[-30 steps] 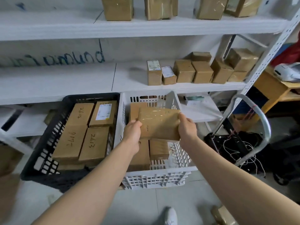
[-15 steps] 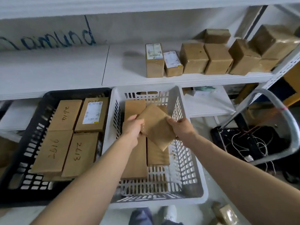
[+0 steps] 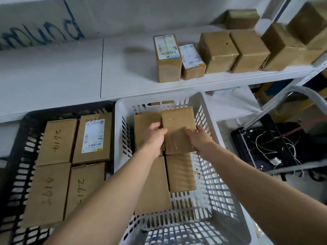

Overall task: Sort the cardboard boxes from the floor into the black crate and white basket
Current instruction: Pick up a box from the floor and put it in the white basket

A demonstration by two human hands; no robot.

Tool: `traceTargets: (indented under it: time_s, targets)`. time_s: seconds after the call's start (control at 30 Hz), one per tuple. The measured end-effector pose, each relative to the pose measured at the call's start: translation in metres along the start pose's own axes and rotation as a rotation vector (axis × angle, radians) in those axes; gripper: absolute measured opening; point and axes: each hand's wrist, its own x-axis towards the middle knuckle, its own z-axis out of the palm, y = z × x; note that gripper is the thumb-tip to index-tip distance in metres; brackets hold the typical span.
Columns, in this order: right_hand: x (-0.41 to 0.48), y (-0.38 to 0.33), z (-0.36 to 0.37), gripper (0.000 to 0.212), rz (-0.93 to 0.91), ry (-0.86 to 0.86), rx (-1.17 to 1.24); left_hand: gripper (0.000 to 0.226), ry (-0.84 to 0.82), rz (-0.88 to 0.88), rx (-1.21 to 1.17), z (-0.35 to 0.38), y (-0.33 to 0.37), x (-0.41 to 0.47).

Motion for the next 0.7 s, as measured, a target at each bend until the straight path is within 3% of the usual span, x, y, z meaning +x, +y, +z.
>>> traceTargets:
  time_s: [0.13, 0.3, 0.47, 0.7]
  targets:
    - [0.022, -0.002, 0.006, 0.059, 0.018, 0.016, 0.012, 0.047, -0.089, -0.028, 0.059, 0.001, 0.004, 0.018]
    - [0.043, -0.006, 0.022, 0.047, 0.061, -0.015, 0.114, 0.043, -0.058, -0.037, 0.159, -0.002, 0.001, 0.043]
    - [0.055, -0.005, 0.026, 0.043, 0.051, 0.008, -0.022, 0.043, -0.082, -0.007, 0.282, -0.005, -0.002, 0.052]
    - [0.054, -0.010, 0.021, 0.039, 0.034, 0.008, -0.219, 0.051, 0.242, 0.085, 0.448, -0.031, -0.001, 0.056]
